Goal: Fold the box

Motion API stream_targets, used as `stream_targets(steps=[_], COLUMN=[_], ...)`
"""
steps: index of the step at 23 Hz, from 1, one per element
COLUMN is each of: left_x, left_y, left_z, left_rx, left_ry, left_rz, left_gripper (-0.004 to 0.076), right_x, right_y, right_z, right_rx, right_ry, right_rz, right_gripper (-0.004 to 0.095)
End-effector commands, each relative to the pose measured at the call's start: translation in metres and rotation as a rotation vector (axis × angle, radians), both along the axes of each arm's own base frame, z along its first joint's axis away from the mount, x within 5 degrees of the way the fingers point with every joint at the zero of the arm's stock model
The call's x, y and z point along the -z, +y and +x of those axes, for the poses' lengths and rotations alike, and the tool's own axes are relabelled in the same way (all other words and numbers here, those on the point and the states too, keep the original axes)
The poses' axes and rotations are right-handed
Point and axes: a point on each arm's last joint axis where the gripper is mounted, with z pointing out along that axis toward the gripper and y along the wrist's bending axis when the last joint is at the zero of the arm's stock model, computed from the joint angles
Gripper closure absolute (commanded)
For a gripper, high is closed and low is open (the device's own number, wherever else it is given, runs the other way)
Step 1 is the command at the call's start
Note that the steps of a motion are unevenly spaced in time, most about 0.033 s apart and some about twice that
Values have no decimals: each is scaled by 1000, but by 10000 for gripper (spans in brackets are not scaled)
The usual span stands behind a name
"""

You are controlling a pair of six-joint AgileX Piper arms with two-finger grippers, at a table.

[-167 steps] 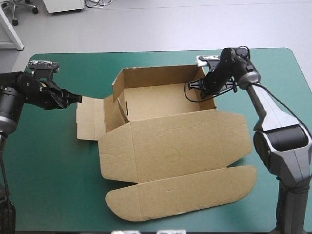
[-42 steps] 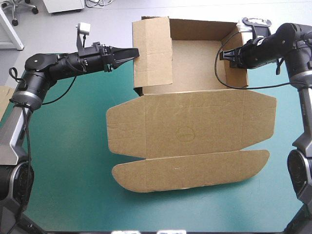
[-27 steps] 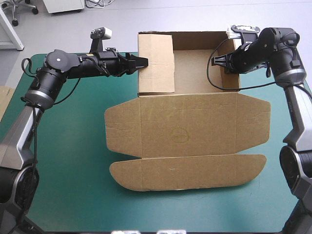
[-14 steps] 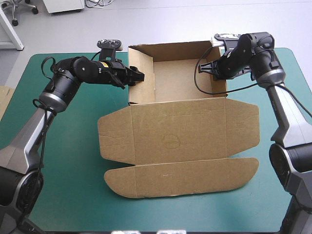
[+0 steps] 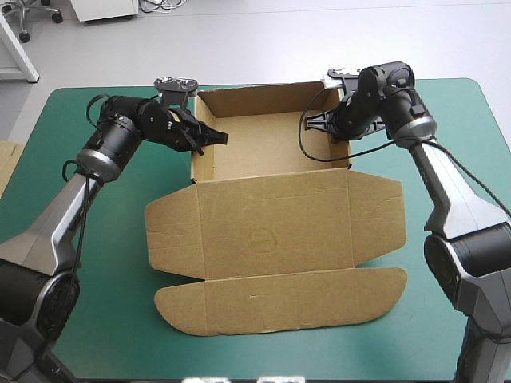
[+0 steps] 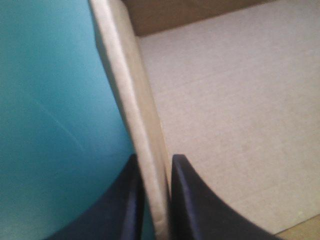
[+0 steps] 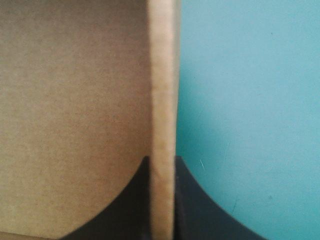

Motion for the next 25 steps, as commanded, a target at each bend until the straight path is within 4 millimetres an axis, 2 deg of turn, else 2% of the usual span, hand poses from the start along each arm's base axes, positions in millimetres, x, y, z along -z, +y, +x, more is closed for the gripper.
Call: stream_targets(steps=[1,4,7,11,13,15,21,25], left_x=[-19,-11,9,25,40,47,48,52], left_y=[-5,-3,0,0,-3,-4,-6,-7], left_z=[-6,-1,2,5,12,15,24,30], left_rx=[36,20,-6,-7,-21,-21,-24,-29], left_ry=[-49,-34,75,160,207,222,171,141], left_rz=[-40,2,88,126,130,136,126,120], left_gripper=[734,734,734,734,734,734,734,734], right_x=[-30,-22,-10,-5,7,17,44,53], right_y=[10,15,14,15,17,18,23,24], right_z=[-17,-13,-6,-3,3,8,20,23], right_rx=[-28,-27,-15,-13,-8,2,6,10], right_ry=[-51,-31,-14,-6,19,44,104,125], right_rz=[86,81,43,34,23,19,3,3], right_gripper=[921,917,917,917,905,905,906,905])
